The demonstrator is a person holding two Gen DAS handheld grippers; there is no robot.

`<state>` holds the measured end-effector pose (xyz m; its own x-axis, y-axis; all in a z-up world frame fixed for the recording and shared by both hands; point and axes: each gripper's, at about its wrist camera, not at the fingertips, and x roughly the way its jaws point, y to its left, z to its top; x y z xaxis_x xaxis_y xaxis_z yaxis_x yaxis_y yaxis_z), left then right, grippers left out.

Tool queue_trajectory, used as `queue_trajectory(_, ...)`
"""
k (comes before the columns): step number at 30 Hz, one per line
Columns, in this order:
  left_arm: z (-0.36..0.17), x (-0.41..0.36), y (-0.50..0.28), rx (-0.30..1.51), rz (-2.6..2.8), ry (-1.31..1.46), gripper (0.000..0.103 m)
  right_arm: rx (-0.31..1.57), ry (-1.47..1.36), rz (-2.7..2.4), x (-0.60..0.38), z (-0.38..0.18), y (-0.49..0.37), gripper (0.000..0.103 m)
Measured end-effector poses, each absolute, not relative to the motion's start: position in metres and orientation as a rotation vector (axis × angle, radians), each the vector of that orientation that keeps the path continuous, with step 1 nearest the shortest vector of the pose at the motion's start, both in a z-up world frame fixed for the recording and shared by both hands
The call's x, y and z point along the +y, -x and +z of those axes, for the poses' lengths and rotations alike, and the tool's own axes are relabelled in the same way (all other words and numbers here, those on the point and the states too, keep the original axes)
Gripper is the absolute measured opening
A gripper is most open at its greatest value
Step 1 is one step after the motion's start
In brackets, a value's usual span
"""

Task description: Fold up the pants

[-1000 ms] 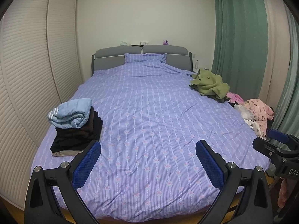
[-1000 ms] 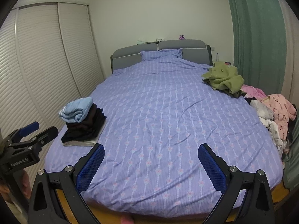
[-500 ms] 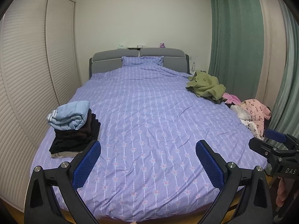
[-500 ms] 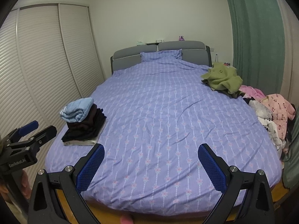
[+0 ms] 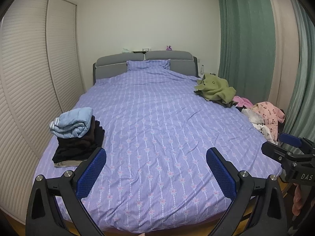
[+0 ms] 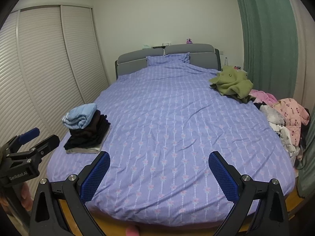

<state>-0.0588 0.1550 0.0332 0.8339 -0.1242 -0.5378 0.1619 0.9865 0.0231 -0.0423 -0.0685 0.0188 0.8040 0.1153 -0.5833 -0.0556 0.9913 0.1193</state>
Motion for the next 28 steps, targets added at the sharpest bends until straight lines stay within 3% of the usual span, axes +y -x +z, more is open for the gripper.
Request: queue_trajectory(28,0.0358,0.1536,0.0593,0.547,-0.149,-0.051,0.103,0.634,-0.104,0.081,-0.0726,0.0199,0.0441,0.101)
